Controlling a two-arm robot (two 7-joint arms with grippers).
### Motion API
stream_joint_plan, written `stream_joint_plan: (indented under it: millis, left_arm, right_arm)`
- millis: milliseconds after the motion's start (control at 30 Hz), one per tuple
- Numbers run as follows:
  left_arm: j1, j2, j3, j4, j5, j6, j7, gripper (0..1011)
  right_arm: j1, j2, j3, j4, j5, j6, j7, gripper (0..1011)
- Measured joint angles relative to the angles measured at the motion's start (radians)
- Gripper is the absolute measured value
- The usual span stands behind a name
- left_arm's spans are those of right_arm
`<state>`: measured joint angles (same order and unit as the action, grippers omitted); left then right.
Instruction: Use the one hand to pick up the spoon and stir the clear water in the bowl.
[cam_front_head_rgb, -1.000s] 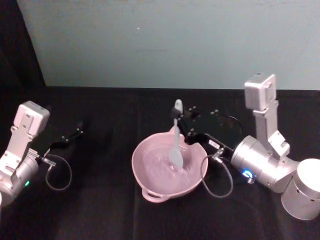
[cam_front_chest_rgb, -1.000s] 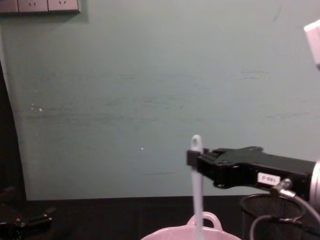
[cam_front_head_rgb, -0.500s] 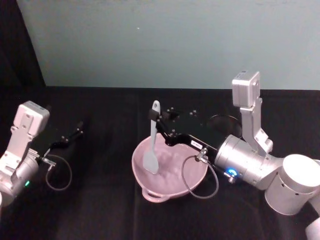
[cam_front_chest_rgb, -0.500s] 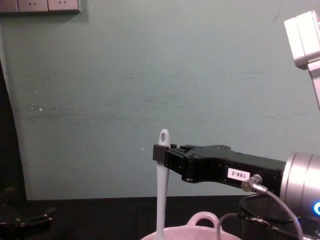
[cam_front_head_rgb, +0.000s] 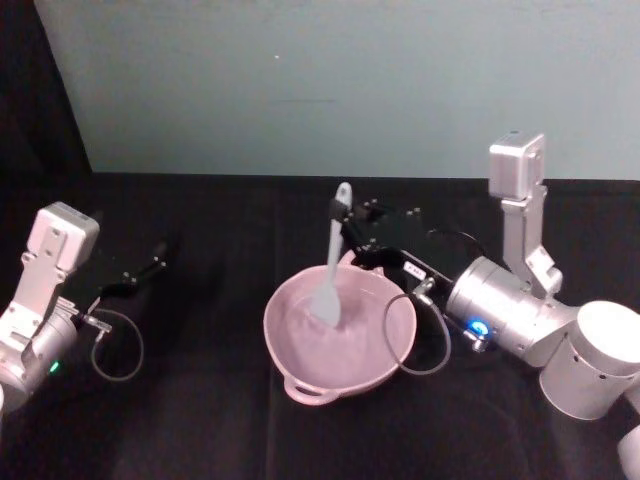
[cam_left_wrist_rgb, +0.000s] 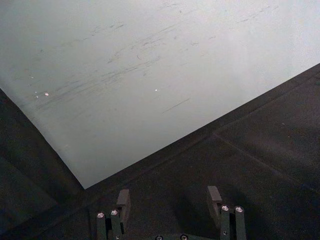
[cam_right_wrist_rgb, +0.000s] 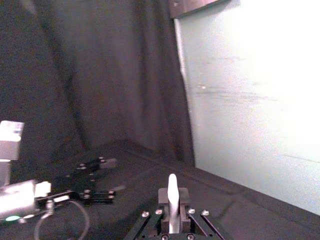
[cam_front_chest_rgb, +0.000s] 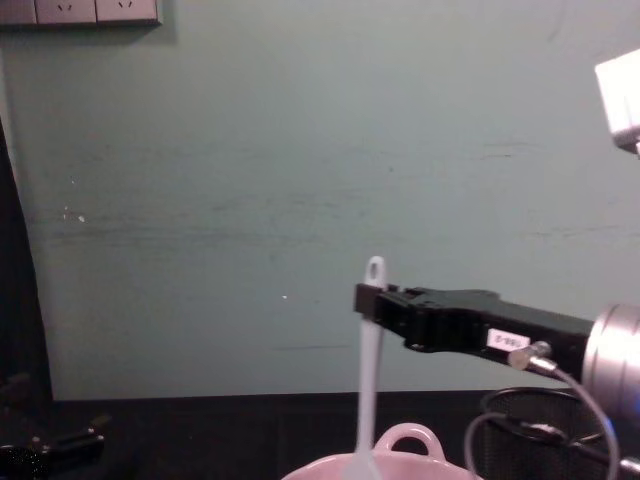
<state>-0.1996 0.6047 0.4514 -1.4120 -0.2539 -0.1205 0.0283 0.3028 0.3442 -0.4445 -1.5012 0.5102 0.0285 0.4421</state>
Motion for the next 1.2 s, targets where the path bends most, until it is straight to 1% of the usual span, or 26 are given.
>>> stream_joint_plan:
  millis: [67,233,333,467,567,600,667,700,733,800,900,1033,1100,1133,1200]
  left_arm:
    - [0.0,0.0,0.0,0.0,0.0,0.0,0.0,1005]
    - [0.0,0.0,0.0,0.0,0.0,0.0,0.0,1005]
    - [0.0,0.0,0.0,0.0,0.0,0.0,0.0,1005]
    - [0.0,0.0,0.0,0.0,0.0,0.0,0.0,1005]
    - [0.0,0.0,0.0,0.0,0.0,0.0,0.0,1005]
    - [0.0,0.0,0.0,0.0,0.0,0.0,0.0,1005]
    - [0.0,0.0,0.0,0.0,0.0,0.0,0.0,1005]
    - [0.0,0.0,0.0,0.0,0.0,0.0,0.0,1005]
    - [0.0,0.0,0.0,0.0,0.0,0.0,0.0,1005]
    - [0.0,0.0,0.0,0.0,0.0,0.0,0.0,1005]
    - [0.0,0.0,0.0,0.0,0.0,0.0,0.0,1005]
    - [0.0,0.0,0.0,0.0,0.0,0.0,0.0,1005]
    - [0.0,0.0,0.0,0.0,0.0,0.0,0.0,1005]
    - [0.0,0.0,0.0,0.0,0.0,0.0,0.0,1005]
    - [0.0,0.0,0.0,0.0,0.0,0.0,0.0,1005]
  right_arm:
    - [-0.007,0.009,0.01,-0.01,-0.011,-0.001,-0.021,123]
    - [-0.022,0.027,0.029,-0.035,-0.036,-0.002,-0.05,123]
    - [-0.032,0.036,0.039,-0.051,-0.047,0.003,-0.058,123]
    - [-0.041,0.046,0.04,-0.072,-0.068,0.013,-0.064,123]
    - [-0.046,0.054,0.034,-0.09,-0.089,0.026,-0.065,123]
    - [-0.047,0.058,0.026,-0.099,-0.104,0.036,-0.064,122]
    - [-0.047,0.059,0.018,-0.107,-0.115,0.043,-0.064,122]
    - [-0.047,0.06,0.008,-0.114,-0.125,0.048,-0.059,123]
    - [-0.047,0.06,0.008,-0.114,-0.125,0.048,-0.059,123]
    - [-0.046,0.057,-0.006,-0.122,-0.133,0.053,-0.045,123]
    - [-0.039,0.043,-0.025,-0.124,-0.131,0.053,-0.015,123]
    - [-0.034,0.028,-0.032,-0.117,-0.112,0.05,0.004,122]
    - [-0.031,0.017,-0.033,-0.106,-0.092,0.044,0.017,123]
    - [-0.029,0.009,-0.033,-0.095,-0.074,0.04,0.025,123]
    - [-0.025,0.002,-0.032,-0.084,-0.059,0.036,0.031,123]
